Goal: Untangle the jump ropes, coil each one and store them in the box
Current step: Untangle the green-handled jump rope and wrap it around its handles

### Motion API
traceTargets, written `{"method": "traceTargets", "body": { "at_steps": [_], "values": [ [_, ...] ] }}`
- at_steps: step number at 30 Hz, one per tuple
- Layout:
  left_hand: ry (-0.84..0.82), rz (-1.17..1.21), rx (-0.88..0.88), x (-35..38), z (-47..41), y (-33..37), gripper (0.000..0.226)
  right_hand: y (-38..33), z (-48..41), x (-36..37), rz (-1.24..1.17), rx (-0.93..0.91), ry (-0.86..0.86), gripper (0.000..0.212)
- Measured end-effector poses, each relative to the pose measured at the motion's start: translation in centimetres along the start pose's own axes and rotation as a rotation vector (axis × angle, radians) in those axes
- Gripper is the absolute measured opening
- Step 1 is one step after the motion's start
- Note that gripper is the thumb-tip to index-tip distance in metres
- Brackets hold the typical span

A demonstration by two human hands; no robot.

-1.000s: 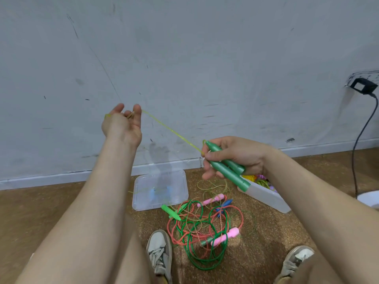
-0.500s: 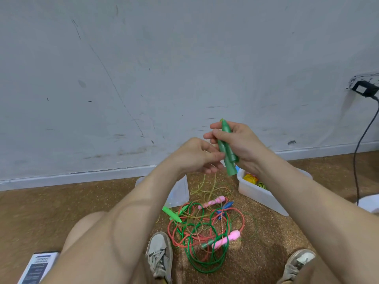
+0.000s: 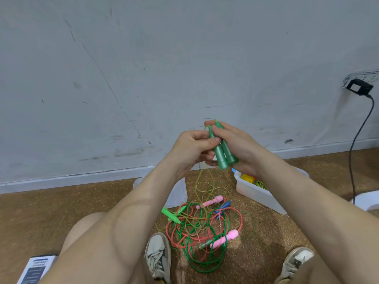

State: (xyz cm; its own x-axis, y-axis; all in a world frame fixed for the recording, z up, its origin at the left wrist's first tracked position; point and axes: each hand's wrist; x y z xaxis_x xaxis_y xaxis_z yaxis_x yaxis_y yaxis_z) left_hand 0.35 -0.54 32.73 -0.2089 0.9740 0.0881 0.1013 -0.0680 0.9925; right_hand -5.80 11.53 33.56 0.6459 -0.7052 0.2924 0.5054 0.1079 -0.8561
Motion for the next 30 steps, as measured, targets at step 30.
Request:
{"method": "traceTargets", "body": {
  "at_steps": [30],
  "values": [
    [0.268,-1.056,0.247,-2.3,-0.1,2.1,0.064,-0.2,1.6,-0.9,0.384,0.235,-0.212,0.030]
  ]
}}
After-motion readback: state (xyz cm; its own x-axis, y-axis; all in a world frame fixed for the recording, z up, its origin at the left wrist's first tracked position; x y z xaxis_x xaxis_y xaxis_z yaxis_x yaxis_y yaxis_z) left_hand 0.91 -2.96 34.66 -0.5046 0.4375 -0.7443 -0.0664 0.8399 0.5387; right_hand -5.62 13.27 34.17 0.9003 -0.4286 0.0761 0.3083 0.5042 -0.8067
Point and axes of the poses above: each hand's wrist, its own z-axis away from the middle knuckle, its own x-axis out of the palm, y = z × x, and after that the axes turned 12 degrees about x, right-handed
